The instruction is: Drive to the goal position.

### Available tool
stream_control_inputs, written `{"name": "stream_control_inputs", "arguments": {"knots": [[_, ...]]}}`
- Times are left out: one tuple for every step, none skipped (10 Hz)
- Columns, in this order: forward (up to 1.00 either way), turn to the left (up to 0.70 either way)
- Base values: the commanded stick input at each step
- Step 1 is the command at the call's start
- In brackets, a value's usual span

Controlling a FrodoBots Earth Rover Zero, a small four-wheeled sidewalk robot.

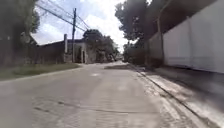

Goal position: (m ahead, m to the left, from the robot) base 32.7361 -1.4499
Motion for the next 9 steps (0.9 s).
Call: {"name": "stream_control_inputs", "arguments": {"knots": [[1.0, 0.0], [1.0, 0.01], [1.0, 0.25], [1.0, 0.36], [1.0, 0.36], [1.0, 0.36], [1.0, 0.31], [1.0, 0.03], [1.0, 0.0]]}}
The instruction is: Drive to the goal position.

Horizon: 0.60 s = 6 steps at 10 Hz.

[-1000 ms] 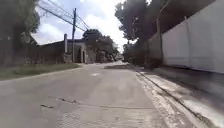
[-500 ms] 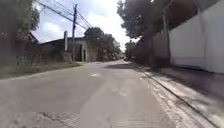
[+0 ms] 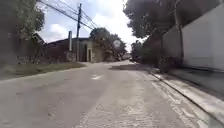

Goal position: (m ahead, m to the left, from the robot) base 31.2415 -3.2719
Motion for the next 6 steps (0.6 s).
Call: {"name": "stream_control_inputs", "arguments": {"knots": [[1.0, 0.0], [1.0, 0.0], [1.0, 0.0], [1.0, 0.0], [1.0, 0.0], [1.0, 0.0]]}}
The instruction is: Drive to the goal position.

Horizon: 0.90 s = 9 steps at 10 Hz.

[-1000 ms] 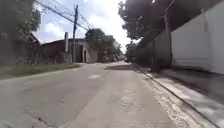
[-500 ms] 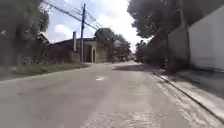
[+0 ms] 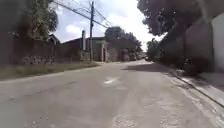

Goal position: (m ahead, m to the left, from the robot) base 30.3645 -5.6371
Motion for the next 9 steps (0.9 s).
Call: {"name": "stream_control_inputs", "arguments": {"knots": [[1.0, 0.0], [1.0, 0.0], [1.0, 0.0], [1.0, 0.0], [1.0, 0.0], [1.0, 0.0], [1.0, 0.02], [1.0, 0.12], [1.0, 0.35]]}}
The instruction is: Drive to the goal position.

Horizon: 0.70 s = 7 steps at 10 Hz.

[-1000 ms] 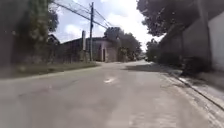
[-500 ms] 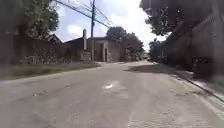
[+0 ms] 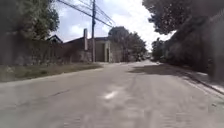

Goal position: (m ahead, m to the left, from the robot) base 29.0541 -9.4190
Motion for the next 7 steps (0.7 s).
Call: {"name": "stream_control_inputs", "arguments": {"knots": [[1.0, 0.3], [1.0, 0.11], [1.0, 0.0], [1.0, 0.0], [1.0, 0.0], [1.0, 0.0], [1.0, 0.0]]}}
